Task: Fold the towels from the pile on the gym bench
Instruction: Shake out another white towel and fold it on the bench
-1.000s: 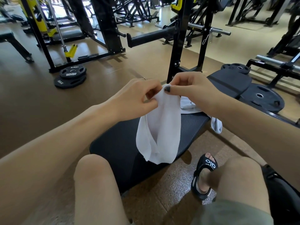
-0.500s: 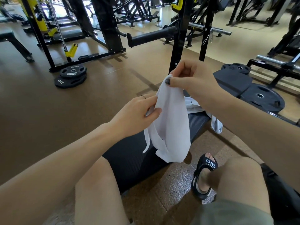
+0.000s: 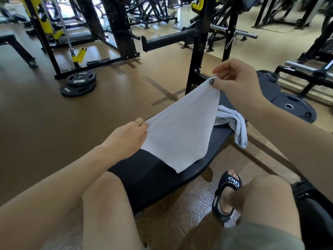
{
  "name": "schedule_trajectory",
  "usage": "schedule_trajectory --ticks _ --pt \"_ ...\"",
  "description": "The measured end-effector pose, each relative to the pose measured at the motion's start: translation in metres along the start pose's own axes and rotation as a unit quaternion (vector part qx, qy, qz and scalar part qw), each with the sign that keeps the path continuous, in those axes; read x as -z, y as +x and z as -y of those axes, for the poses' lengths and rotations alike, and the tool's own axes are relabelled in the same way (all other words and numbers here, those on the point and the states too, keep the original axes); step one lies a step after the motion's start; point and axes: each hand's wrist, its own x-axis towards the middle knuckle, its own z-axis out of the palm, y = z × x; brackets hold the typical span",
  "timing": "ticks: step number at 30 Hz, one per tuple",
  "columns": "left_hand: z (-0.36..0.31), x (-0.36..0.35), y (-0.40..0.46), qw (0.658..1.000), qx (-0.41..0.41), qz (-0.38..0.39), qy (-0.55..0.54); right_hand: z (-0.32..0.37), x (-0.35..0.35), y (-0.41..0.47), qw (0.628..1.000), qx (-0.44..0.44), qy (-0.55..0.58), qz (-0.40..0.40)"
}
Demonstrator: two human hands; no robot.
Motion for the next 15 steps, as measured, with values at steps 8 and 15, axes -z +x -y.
schedule_trajectory --ticks 8,15 --pt "0.037 0.022 -0.01 0.995 -0.056 -0.067 -0.037 -0.03 0.009 0.003 0.995 -0.098 -0.025 -0.004" --pt "0.044 0.05 -0.002 0.971 -0.053 -0.179 -0.147 -0.047 0.015 0.004 0.991 -0.133 -0.008 0.02"
